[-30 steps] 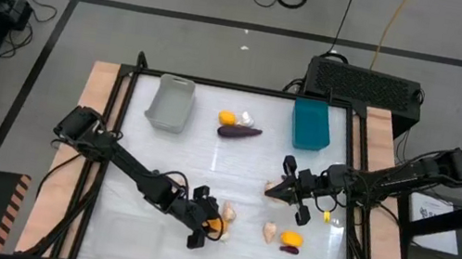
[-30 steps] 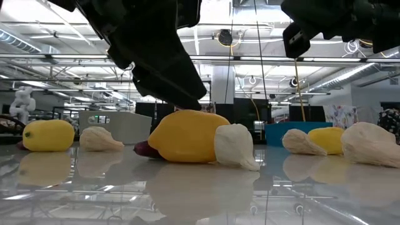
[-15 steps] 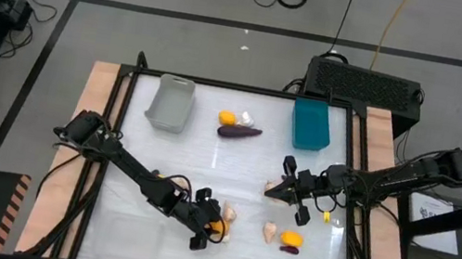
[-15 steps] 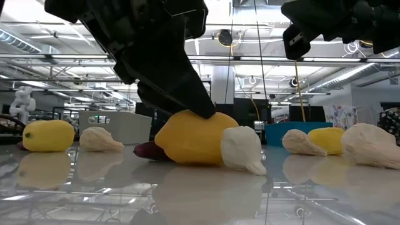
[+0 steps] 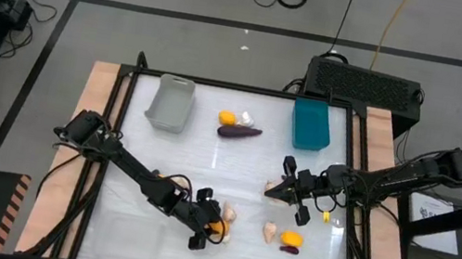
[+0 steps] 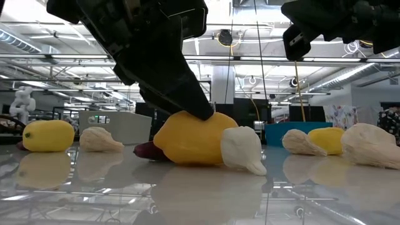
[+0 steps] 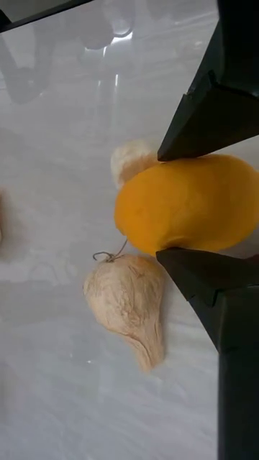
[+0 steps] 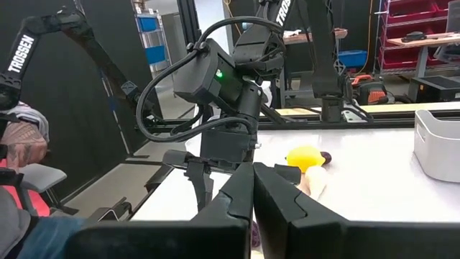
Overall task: Sort produce into baskets
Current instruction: Put the lemon into the gray bin
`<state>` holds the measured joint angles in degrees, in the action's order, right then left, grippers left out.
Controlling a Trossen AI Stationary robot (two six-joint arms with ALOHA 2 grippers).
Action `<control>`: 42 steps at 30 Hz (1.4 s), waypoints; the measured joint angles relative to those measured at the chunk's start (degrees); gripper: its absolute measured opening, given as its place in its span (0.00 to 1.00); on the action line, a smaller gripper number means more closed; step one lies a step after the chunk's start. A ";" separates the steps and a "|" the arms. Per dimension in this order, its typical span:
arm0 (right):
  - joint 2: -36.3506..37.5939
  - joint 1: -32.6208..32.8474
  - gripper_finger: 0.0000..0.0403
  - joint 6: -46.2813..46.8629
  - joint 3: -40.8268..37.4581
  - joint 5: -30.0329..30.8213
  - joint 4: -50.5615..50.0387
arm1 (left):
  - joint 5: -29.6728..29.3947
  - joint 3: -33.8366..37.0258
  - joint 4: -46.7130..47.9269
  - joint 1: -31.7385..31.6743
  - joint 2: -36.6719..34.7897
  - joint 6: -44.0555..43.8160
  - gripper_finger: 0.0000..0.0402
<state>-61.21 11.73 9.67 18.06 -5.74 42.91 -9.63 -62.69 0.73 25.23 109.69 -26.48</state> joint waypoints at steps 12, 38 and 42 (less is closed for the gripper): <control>0.00 0.00 0.01 0.11 0.00 -0.01 -1.09 | -3.77 0.23 -2.41 0.04 0.25 4.16 0.53; 0.00 0.00 0.01 0.11 0.00 -0.01 -1.54 | -3.98 -1.21 -3.91 0.02 -1.49 12.29 0.87; 0.00 0.00 0.01 0.11 0.00 0.00 -1.24 | -3.98 -1.25 -3.83 0.55 -2.19 12.06 0.89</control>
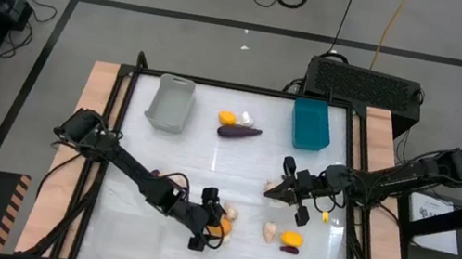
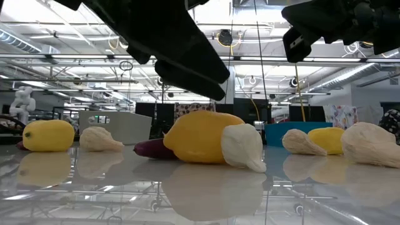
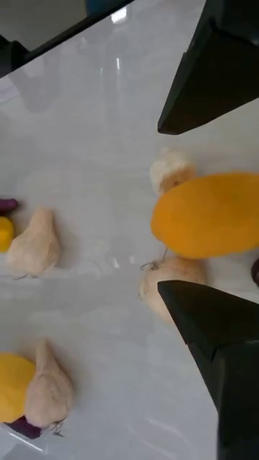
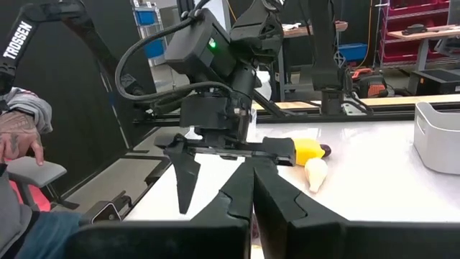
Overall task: Sort produce into baskets
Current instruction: Put the lemon into the gray bin
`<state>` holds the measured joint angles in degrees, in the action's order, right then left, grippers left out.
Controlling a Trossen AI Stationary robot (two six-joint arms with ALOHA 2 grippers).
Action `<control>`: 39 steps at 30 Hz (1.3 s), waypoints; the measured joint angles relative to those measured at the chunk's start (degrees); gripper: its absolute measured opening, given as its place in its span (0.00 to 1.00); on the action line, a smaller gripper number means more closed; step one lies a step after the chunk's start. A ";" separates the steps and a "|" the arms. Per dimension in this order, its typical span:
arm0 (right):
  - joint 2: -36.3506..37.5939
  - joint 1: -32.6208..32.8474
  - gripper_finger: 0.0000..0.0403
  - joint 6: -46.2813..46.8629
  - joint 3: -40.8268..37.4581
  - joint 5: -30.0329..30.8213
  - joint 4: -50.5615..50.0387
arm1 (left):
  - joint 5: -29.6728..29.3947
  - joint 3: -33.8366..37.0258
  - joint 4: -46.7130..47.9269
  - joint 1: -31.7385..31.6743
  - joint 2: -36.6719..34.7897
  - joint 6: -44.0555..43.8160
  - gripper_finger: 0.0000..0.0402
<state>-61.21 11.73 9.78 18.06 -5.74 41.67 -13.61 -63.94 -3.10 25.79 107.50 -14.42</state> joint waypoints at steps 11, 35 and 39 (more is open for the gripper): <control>0.00 0.00 0.01 0.02 -0.01 0.00 0.16 | -0.02 0.04 1.52 0.26 1.95 -0.31 0.89; 0.02 0.00 0.01 0.02 -0.02 0.00 -0.37 | 1.60 0.09 -0.02 0.06 5.68 -4.81 0.89; 0.01 0.01 0.01 0.02 -0.02 -0.01 -0.39 | 1.59 0.09 -0.08 -0.19 5.68 -4.83 0.86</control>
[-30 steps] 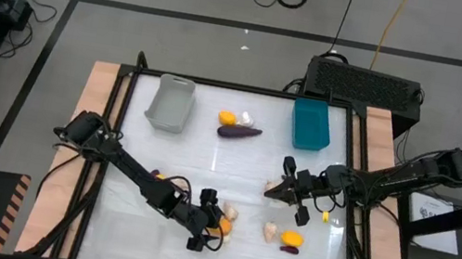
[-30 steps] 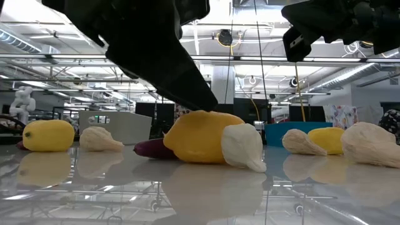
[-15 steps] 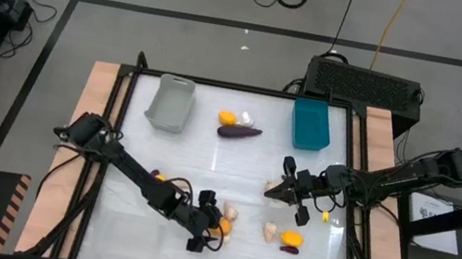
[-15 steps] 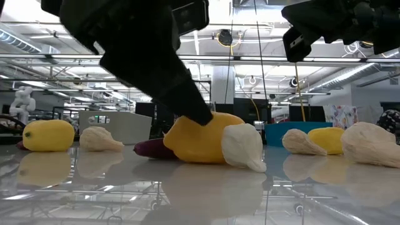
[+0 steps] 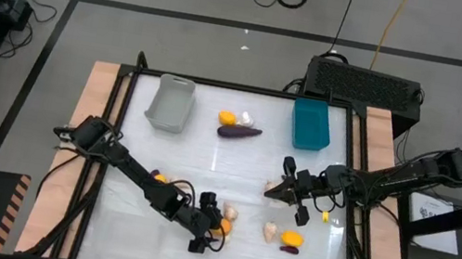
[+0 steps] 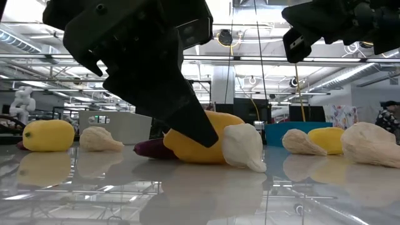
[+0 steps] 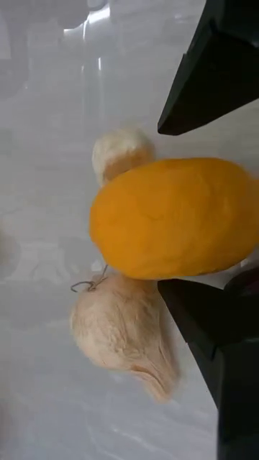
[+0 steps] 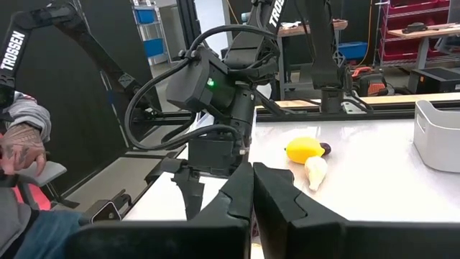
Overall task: Sort produce into baskets
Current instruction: Put the lemon into the gray bin
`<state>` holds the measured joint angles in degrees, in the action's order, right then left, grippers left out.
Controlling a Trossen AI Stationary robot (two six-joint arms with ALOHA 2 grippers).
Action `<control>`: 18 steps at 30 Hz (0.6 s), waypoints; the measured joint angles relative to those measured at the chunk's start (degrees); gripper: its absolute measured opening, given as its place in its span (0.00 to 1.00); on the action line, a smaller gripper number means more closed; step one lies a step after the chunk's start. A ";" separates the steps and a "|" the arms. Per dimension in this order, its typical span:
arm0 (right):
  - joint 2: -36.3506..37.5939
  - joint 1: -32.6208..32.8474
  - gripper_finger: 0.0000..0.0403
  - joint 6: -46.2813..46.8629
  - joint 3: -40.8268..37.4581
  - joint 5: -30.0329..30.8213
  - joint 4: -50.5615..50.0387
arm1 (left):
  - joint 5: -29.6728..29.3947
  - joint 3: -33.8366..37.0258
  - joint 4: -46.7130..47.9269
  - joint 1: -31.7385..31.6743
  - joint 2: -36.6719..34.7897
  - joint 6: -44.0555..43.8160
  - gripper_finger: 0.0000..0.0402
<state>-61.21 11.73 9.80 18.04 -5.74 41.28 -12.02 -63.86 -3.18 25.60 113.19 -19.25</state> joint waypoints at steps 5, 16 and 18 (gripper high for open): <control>0.00 0.01 0.01 0.00 0.00 0.00 -0.03 | 0.28 0.00 -0.84 -0.30 0.00 0.04 0.73; 0.02 0.02 0.01 1.36 0.00 -0.01 -0.85 | 1.35 0.00 4.57 -1.78 -5.12 0.87 0.54; 0.02 0.02 0.01 1.62 0.00 -0.01 -0.85 | 1.43 0.00 7.01 -2.33 -7.72 2.42 0.54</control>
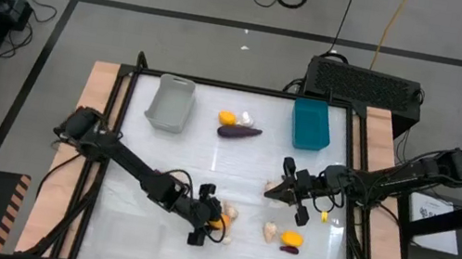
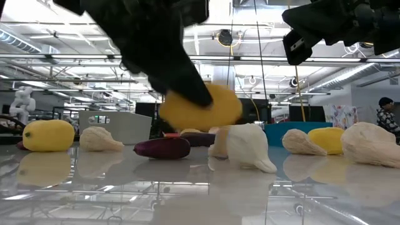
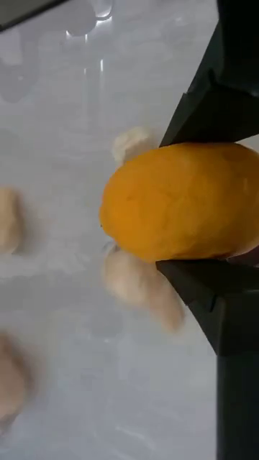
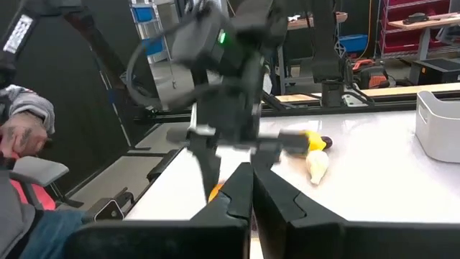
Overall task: Sort produce into baskets
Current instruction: Put the lemon into the gray bin
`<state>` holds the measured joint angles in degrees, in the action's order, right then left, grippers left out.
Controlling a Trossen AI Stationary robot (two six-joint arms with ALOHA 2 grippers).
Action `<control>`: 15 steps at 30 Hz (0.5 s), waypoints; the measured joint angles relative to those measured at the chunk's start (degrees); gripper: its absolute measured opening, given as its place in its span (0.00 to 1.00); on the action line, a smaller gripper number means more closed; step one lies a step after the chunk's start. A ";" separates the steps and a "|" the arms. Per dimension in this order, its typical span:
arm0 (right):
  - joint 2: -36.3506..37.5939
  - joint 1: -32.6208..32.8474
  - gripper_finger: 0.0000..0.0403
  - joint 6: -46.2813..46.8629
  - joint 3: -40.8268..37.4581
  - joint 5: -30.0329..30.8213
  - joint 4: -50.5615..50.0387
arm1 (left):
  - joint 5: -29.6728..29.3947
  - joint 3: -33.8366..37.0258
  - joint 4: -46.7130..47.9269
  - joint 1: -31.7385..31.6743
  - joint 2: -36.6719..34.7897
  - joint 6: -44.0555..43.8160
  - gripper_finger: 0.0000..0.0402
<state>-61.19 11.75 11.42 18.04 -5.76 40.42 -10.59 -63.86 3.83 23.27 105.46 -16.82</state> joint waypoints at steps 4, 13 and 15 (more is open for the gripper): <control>0.00 -0.02 0.01 0.00 0.00 0.02 0.02 | -0.90 0.00 5.27 -1.32 -6.26 3.26 0.54; 0.00 0.00 0.01 0.21 0.00 1.64 6.29 | -6.34 -0.02 10.91 -4.18 -18.70 7.30 0.53; 0.00 0.00 0.01 1.59 0.00 1.66 7.70 | -6.32 -0.02 11.23 -4.63 -21.40 8.43 0.53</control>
<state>-61.19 11.75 13.01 18.04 -4.10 48.12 -16.91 -63.88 15.06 18.65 84.07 -8.40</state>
